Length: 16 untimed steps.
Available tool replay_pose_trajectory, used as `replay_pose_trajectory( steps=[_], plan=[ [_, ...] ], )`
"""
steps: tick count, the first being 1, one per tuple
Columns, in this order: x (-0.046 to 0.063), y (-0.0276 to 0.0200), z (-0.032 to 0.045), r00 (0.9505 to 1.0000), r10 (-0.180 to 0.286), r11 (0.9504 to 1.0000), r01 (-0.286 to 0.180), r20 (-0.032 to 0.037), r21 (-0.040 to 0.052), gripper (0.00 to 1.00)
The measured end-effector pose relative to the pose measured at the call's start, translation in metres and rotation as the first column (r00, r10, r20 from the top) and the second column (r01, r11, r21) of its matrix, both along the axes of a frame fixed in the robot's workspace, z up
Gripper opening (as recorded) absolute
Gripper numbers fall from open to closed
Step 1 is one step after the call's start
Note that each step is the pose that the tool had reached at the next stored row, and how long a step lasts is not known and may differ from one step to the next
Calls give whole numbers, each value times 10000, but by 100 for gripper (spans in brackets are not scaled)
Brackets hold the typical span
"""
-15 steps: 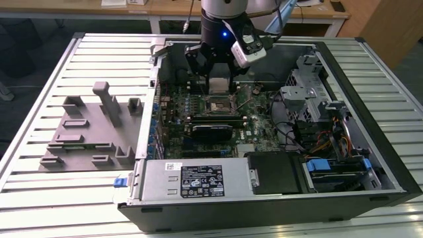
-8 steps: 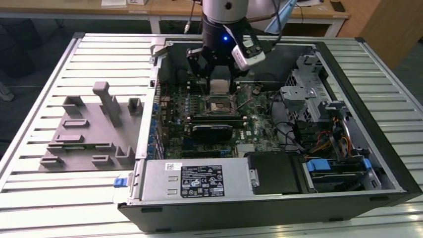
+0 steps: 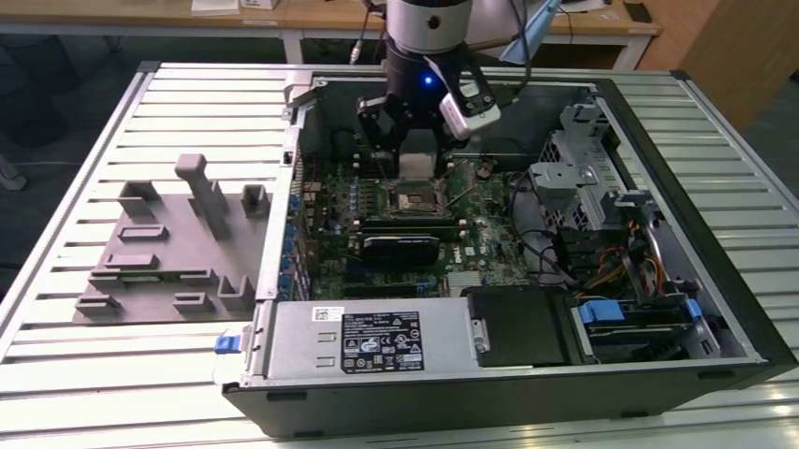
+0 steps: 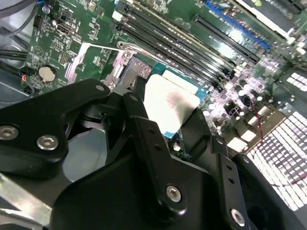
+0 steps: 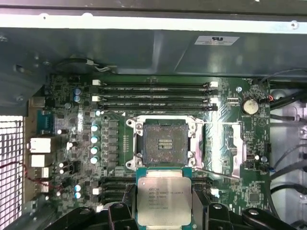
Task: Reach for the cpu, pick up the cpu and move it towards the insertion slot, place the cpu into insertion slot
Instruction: 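Pick up the cpu and move it towards the insertion slot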
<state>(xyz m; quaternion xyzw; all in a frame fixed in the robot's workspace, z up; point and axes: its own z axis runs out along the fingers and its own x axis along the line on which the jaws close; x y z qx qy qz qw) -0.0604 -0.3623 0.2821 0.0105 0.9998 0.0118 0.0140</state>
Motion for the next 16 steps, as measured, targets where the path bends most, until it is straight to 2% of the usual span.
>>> replay_pose_trajectory(
  steps=[4,11,16],
  plan=[
    [21,35,-61,10000,0,10000,0,-8,-3,54],
    [48,136,-189,10000,0,10000,0,-16,-2,54],
    [85,179,-262,10000,0,10000,0,-27,-6,54]
  ],
)
